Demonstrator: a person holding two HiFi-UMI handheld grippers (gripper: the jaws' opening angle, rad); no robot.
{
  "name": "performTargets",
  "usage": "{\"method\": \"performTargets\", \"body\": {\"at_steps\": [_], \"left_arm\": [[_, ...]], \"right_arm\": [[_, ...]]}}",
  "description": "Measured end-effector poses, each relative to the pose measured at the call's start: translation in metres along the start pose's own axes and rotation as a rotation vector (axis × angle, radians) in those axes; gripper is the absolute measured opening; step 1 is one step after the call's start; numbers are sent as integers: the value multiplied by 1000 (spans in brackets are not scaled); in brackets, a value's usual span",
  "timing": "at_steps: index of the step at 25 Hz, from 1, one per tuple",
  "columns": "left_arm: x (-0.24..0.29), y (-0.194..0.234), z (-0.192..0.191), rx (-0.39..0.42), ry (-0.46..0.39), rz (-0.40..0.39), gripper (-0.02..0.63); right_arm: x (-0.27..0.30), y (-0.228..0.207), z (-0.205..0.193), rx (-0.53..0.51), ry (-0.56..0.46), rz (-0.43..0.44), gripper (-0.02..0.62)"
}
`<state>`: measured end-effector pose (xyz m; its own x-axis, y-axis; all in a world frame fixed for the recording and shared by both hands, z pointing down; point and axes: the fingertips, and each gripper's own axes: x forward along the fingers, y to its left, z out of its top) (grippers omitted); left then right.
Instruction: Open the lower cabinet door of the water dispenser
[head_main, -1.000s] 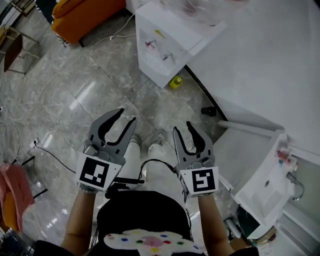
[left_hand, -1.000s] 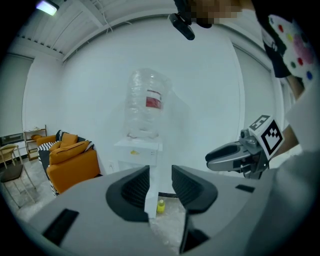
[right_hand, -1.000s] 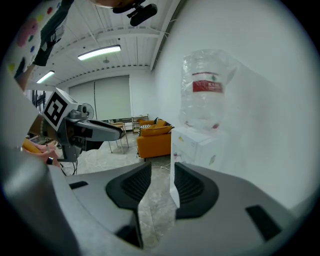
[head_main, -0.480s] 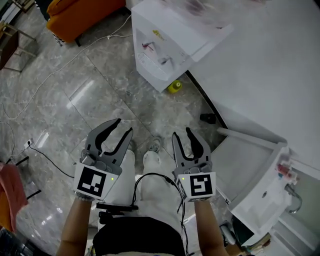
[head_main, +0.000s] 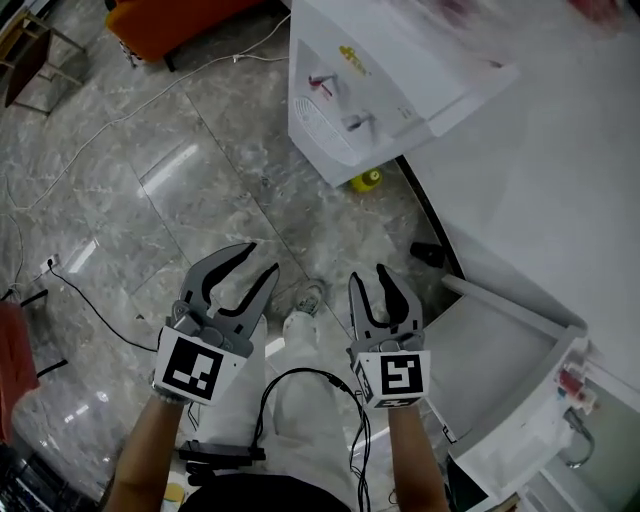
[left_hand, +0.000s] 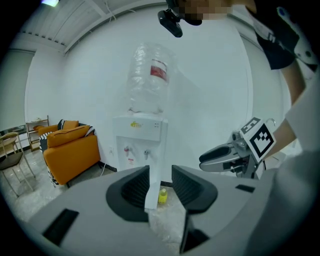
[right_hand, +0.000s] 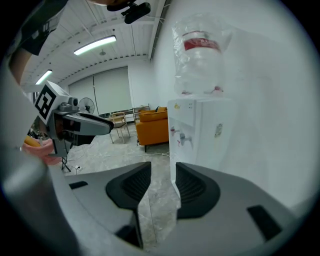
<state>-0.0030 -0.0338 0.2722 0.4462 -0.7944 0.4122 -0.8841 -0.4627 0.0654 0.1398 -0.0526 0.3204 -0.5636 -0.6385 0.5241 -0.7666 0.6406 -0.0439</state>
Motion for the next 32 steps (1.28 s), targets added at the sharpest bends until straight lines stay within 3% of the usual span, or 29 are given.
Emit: {"method": "performTargets", "body": {"at_steps": [11,32], "left_arm": [[41,7,-64,-8,49,30,138],[103,39,-168,-79,66,103,141]], "right_arm": [[57,-17,-58,36,31,27,149],[159,-52,-148,-3,116,13,166]]}}
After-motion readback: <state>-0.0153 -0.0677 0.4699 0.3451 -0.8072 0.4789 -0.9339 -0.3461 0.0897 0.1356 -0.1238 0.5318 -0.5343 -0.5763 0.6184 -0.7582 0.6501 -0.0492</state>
